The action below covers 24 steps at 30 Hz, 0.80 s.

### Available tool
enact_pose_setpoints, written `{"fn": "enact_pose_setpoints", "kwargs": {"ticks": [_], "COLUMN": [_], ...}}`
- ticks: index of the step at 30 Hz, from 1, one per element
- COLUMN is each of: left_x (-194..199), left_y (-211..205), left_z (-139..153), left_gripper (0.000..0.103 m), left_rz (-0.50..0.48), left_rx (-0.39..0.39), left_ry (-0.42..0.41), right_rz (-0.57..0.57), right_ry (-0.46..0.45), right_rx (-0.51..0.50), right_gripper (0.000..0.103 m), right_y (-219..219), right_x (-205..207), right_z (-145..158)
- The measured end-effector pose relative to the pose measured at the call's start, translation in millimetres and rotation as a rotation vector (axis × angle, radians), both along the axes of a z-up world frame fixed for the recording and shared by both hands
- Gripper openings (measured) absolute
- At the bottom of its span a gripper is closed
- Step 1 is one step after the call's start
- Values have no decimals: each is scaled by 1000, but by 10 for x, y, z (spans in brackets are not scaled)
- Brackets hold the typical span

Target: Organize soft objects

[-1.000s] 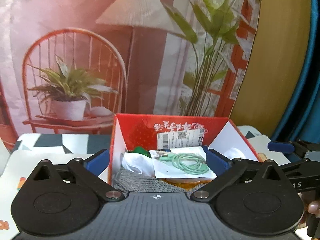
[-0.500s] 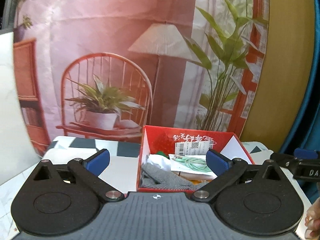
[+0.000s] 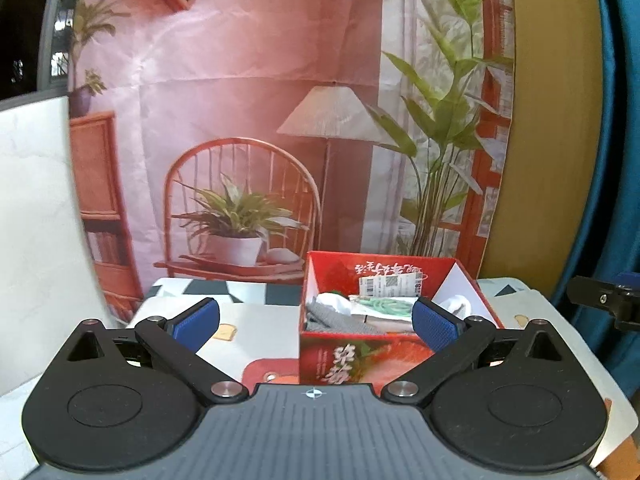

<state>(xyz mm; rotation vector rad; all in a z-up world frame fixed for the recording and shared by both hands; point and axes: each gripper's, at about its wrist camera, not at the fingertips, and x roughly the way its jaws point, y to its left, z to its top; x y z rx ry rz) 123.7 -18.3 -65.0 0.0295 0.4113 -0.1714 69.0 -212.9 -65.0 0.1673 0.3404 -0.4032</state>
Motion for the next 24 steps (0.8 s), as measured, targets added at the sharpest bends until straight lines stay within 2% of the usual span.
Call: {"fn": "enact_pose_setpoints", "kwargs": {"ticks": [4, 9, 14, 24], "left_x": [-301, -539, -594, -598], "left_y": [54, 150, 129, 155], "left_z": [63, 115, 117, 95], "left_gripper": [103, 103, 103, 103], "left_rz": [25, 36, 49, 57], "left_rx": [17, -20, 12, 7], "left_ry": [-16, -14, -36, -26], "right_rz": [6, 4, 1, -16], "right_ry": [-13, -25, -22, -21], "right_rx": [-3, 1, 5, -14], "right_gripper": [103, 103, 103, 103], "right_y": [157, 300, 356, 362], "right_x": [-250, -473, -585, -614], "right_z": [58, 109, 104, 110]}}
